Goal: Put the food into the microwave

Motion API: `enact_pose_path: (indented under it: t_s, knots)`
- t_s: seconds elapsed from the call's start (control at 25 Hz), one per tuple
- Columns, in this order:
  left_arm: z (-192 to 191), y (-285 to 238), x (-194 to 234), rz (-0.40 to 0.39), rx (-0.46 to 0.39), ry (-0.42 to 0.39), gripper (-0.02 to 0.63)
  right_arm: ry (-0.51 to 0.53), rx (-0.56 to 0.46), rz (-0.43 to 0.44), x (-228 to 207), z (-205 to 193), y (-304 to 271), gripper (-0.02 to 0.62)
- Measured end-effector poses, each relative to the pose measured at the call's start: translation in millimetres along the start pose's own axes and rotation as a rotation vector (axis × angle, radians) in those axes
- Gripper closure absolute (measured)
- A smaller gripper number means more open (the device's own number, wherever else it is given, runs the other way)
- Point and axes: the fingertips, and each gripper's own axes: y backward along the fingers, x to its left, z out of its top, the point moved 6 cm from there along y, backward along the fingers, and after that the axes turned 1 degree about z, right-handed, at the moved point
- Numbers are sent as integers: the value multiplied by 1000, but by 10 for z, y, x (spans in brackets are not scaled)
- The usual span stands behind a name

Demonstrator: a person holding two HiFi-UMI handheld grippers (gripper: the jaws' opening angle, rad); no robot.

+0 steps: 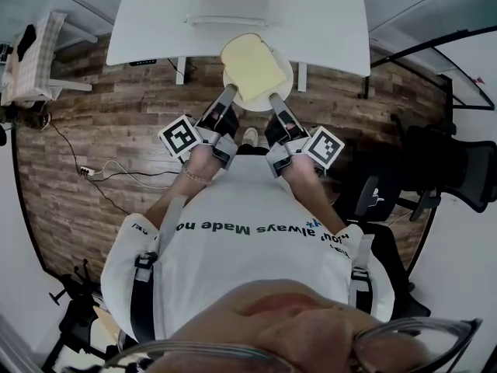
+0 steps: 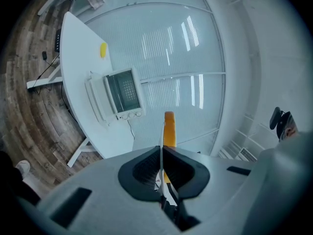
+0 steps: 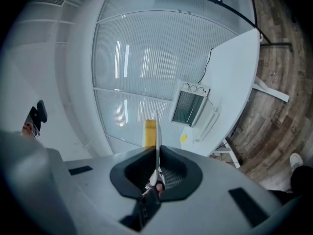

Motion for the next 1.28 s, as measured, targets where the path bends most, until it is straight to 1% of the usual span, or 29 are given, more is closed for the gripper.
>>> enact_pose_path:
  t_s: [0.16,0.44,0.64,0.96,1.04,1.16,1.28]
  knots:
    - [27,-122,47,8,-11,9,588,-5,11,0,-55,113,-83,574]
    - [142,-350,95,6,-20,0,588,-14,17,1,-109,312,-257,572]
    - [302,-543,159,4,-15,8,588,-7,13,0,-158,449,-456,572]
    - [666,-844,280,6,-5,20,588,-4,8,-19,-229,641,-881,572]
    - [843,-992,356,13,0,25,588,-9,9,-32,-278,734,-1089,572]
    - [1258,-1252,494,21,4,40,588,-13,12,-47,-340,883,-1566,572]
    - [1327,-1288,485,11,3,42,588,0,13,-45,-327,905,-1640,572]
